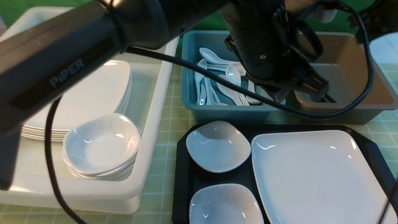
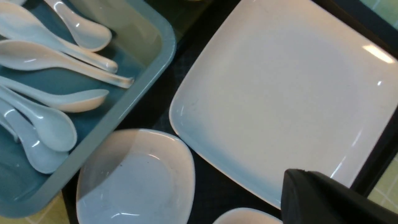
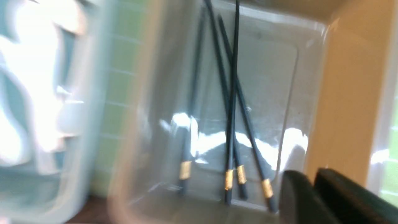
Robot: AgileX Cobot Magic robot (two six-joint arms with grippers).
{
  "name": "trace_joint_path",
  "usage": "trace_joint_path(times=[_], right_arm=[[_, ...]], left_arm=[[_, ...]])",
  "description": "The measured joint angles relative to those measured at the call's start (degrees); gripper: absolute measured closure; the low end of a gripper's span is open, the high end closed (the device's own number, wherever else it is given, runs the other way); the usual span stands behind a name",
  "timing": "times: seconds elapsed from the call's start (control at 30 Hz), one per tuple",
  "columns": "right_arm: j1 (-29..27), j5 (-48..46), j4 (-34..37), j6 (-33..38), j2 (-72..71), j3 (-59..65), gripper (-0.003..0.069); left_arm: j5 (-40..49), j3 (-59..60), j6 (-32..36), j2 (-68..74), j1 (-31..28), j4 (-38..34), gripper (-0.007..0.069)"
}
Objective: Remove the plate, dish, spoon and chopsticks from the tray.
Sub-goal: Use the left arm to grab a small plate from the dinner plate
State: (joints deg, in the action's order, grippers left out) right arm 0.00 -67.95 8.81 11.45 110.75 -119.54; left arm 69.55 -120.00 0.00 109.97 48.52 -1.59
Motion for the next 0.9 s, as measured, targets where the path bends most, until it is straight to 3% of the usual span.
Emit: trace_joint_path(times=[0.3, 0.5, 0.63, 0.9], right_arm=[[3.66, -1.34, 11.10, 11.74, -34.65, 32.18, 0.0659], [16.25, 1.31, 14.10, 16.75, -50.70, 58.28, 0.0662], [23.92, 7.02, 14.12, 16.75, -56.21, 70.68, 0.0662], [29.37, 14.84, 14.12, 15.79, -58.59, 77.66, 0.0662]], left_arm=[[-0.05, 16.61, 0.00, -9.56, 0.00, -4.35, 0.0644], [0.51, 31.47, 0.60, -10.09, -1.46, -6.27, 0.0643], [0.46, 33.10, 1.70, -7.85, -4.93, -7.58, 0.0643], [-2.19, 33.10, 5.63, -1.73, -6.98, -4.88, 0.0633]])
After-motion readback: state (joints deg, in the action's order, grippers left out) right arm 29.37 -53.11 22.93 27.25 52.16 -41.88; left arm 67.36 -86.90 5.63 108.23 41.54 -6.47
